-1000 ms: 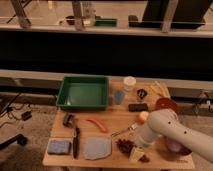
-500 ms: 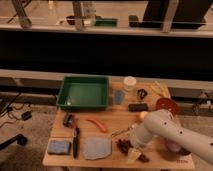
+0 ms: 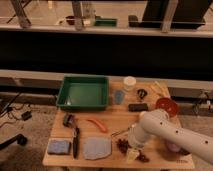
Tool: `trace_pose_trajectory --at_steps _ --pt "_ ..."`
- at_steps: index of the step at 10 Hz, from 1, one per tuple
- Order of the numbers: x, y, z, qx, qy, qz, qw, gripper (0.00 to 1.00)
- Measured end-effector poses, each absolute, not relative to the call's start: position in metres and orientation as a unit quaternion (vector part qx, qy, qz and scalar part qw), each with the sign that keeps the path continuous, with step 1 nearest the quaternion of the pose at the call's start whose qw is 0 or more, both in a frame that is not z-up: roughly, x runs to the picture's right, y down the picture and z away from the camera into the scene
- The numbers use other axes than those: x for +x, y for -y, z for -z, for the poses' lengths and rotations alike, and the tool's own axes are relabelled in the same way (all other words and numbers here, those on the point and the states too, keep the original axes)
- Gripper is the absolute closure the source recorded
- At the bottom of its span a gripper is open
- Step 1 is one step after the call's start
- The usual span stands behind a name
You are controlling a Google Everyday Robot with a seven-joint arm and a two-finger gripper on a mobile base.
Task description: Place grapes in red bowl
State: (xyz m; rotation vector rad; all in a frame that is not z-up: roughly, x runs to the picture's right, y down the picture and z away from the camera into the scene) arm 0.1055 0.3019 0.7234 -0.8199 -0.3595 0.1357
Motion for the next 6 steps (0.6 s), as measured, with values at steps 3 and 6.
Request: trace_pose_trajectory --at_steps 3,6 --pt "0.116 -0.304 -0.730 -0.397 0.155 -0.058 0.903 0.20" --pt "0.127 -0.308 -0.740 -0.408 0.134 -0.052 0.902 0.20"
